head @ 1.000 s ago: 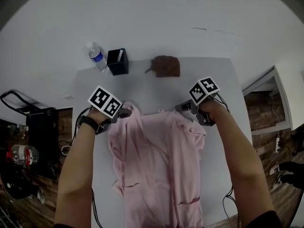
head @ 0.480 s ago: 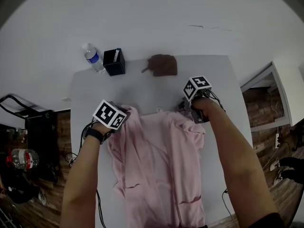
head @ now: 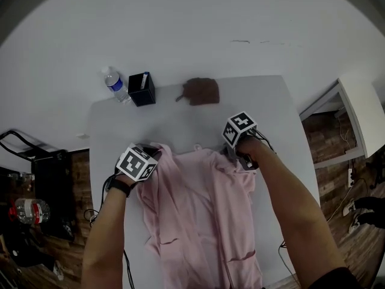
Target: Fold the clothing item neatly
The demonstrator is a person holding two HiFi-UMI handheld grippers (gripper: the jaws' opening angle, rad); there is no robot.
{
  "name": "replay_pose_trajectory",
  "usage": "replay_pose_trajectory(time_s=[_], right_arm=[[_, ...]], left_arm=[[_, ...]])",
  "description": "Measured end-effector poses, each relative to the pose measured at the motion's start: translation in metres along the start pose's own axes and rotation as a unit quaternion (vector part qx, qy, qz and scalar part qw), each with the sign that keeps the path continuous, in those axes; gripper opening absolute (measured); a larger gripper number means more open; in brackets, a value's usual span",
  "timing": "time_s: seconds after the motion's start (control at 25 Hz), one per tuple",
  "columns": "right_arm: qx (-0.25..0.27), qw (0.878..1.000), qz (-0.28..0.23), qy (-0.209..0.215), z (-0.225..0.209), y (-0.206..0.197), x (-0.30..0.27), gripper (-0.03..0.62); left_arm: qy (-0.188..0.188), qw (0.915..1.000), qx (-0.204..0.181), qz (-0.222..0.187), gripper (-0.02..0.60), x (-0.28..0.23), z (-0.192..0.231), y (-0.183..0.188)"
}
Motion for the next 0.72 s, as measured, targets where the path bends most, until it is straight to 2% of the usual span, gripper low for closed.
replay_pose_trajectory(time_s=[0.04, 0.08, 0.12, 0.16, 0.2, 0.24, 0.28, 0.32, 0.36, 0.4, 0.44, 0.52, 0.56, 0.64, 0.68, 0.72], right_arm=[[0.041, 0.999, -0.034, 0.001, 0.007, 0.007, 0.009, 0.032], [0.078, 0.993, -0.089, 0.001, 0.013, 0.018, 0.027, 0.032], [0.112, 0.979, -0.169, -0.006, 0.019, 0.032, 0.054, 0.032], [0.145, 0.953, -0.265, -0.020, 0.024, 0.046, 0.090, 0.032], [0.176, 0.917, -0.357, -0.037, 0.030, 0.054, 0.127, 0.032], [0.202, 0.880, -0.425, -0.058, 0.036, 0.056, 0.156, 0.032], [0.224, 0.854, -0.463, -0.085, 0.038, 0.054, 0.171, 0.032], [0.244, 0.839, -0.472, -0.117, 0.037, 0.052, 0.171, 0.032], [0.262, 0.836, -0.458, -0.150, 0.031, 0.050, 0.156, 0.032], [0.277, 0.842, -0.428, -0.177, 0.023, 0.047, 0.134, 0.032], [0.288, 0.855, -0.386, -0.190, 0.016, 0.043, 0.109, 0.032], [0.293, 0.892, -0.295, -0.177, 0.006, 0.028, 0.067, 0.032], [0.288, 0.907, -0.263, -0.162, 0.003, 0.022, 0.056, 0.032], [0.260, 0.927, -0.235, -0.132, -0.004, 0.019, 0.050, 0.035], [0.235, 0.937, -0.234, -0.110, -0.007, 0.021, 0.053, 0.071], [0.205, 0.946, -0.236, -0.083, -0.008, 0.025, 0.060, 0.129]], left_arm=[[0.001, 0.9999, -0.008, -0.010, 0.018, 0.006, -0.001, 0.003], [0.005, 0.9992, -0.022, -0.033, 0.017, 0.017, -0.001, 0.010], [0.010, 0.9967, -0.041, -0.070, 0.017, 0.033, -0.003, 0.020], [0.015, 0.9909, -0.061, -0.119, 0.017, 0.052, -0.007, 0.032], [0.022, 0.9824, -0.079, -0.168, 0.017, 0.070, -0.012, 0.041], [0.031, 0.9745, -0.090, -0.203, 0.017, 0.082, -0.015, 0.045], [0.044, 0.9711, -0.091, -0.216, 0.017, 0.086, -0.015, 0.041], [0.055, 0.9738, -0.080, -0.205, 0.017, 0.081, -0.010, 0.031], [0.062, 0.9809, -0.062, -0.174, 0.017, 0.068, -0.003, 0.015], [0.060, 0.9889, -0.042, -0.130, 0.017, 0.052, 0.003, -0.001], [0.049, 0.9951, -0.025, -0.082, 0.017, 0.035, 0.004, -0.017], [0.022, 0.9997, -0.007, -0.011, 0.017, 0.015, -0.001, -0.035], [0.011, 0.9999, -0.001, 0.003, 0.017, 0.013, -0.003, -0.037], [-0.014, 0.9996, 0.025, 0.008, 0.023, 0.018, -0.004, -0.037], [-0.025, 0.9988, 0.041, 0.007, 0.085, 0.024, -0.003, -0.037], [-0.035, 0.9979, 0.055, 0.002, 0.121, 0.031, -0.001, -0.037]])
Point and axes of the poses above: the fingertips, and each gripper's own axes: x backward along the fingers, z to its left, y out of its top, the point moved 1 cm from there along x, backward along the fingers, and after that the axes turned 14 degrees about -y, right-handed, at the moved point
